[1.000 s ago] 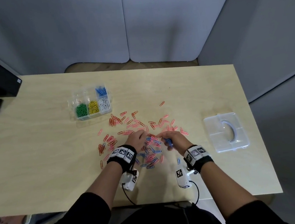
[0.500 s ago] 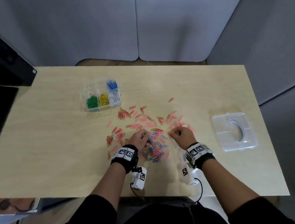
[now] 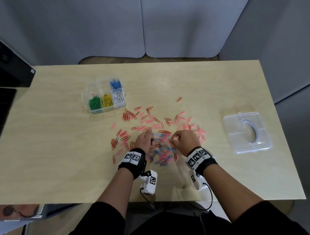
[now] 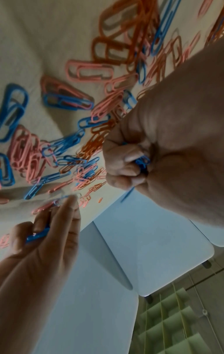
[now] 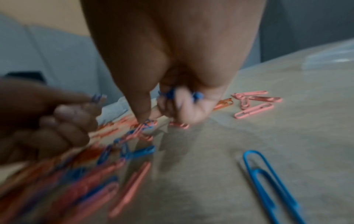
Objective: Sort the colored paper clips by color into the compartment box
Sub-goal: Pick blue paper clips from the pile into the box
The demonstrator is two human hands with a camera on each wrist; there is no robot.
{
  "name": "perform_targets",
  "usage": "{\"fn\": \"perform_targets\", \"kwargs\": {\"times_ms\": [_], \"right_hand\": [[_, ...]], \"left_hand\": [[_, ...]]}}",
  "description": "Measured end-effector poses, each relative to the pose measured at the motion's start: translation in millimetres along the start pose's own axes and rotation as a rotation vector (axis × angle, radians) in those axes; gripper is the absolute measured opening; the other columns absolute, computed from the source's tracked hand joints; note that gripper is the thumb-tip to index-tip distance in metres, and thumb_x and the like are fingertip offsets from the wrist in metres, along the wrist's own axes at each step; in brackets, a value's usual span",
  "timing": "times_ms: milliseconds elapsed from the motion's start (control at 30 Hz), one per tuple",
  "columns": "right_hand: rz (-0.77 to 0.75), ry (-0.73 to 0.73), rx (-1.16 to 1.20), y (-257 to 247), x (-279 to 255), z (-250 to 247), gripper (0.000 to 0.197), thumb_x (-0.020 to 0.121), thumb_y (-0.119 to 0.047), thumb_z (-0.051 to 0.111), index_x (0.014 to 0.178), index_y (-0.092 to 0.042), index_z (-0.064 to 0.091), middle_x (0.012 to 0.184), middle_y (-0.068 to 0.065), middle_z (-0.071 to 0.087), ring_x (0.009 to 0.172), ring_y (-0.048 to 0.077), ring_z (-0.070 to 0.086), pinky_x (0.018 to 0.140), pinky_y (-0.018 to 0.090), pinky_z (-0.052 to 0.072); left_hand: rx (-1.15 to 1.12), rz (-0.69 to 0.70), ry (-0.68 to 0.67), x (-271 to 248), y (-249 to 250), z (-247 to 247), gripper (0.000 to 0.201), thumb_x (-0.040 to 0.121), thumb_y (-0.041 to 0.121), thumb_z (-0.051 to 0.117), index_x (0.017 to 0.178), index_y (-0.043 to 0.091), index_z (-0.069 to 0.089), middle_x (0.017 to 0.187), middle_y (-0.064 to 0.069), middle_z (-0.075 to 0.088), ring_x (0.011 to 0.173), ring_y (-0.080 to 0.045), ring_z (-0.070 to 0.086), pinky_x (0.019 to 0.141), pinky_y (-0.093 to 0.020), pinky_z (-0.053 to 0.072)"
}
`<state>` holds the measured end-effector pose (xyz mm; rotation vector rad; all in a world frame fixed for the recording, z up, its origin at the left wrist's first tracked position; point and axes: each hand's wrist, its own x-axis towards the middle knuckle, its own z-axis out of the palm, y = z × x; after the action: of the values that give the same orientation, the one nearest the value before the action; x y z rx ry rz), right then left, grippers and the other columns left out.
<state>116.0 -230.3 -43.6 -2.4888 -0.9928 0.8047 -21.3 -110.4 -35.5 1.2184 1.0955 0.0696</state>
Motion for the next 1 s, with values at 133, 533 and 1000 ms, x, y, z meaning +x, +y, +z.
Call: {"fn": "perform_targets", "kwargs": {"times_ms": [133, 533, 1000], "right_hand": [[0.022, -0.088, 0.386, 11.5, 2.0, -4.8, 0.015, 0.091, -0.024, 0.067, 0.079, -0.016, 0.062, 0.078, 0.001, 0.065, 0.070, 0.017, 0.059, 0.063, 0.027, 0.048], [0.325, -0.281, 1.323, -6.3, 17.2, -28.8, 0.016, 0.095, -0.012, 0.054, 0.091, 0.000, 0.064, 0.074, 0.005, 0.053, 0.061, 0.017, 0.049, 0.050, 0.023, 0.040], [0.082, 0.019, 0.392, 7.7, 28.3, -18.0, 0.018, 0.083, -0.036, 0.075, 0.079, -0.019, 0.073, 0.059, 0.003, 0.061, 0.054, 0.019, 0.056, 0.061, 0.034, 0.052]], "left_hand": [[0.147, 0.114, -0.020, 2.4, 2.7, -4.1, 0.038, 0.102, 0.037, 0.045, 0.074, 0.015, 0.057, 0.059, 0.000, 0.053, 0.047, -0.012, 0.041, 0.045, -0.020, 0.034], [-0.081, -0.063, -0.137, 13.7, 14.0, -6.2, 0.029, 0.086, -0.006, 0.026, 0.072, 0.014, 0.041, 0.061, -0.010, 0.044, 0.043, -0.012, 0.030, 0.039, -0.016, 0.021], [0.079, 0.009, -0.190, 32.1, 22.3, -16.3, 0.029, 0.105, 0.011, 0.033, 0.118, 0.021, 0.058, 0.062, 0.000, 0.047, 0.046, -0.009, 0.037, 0.044, -0.022, 0.029]]}}
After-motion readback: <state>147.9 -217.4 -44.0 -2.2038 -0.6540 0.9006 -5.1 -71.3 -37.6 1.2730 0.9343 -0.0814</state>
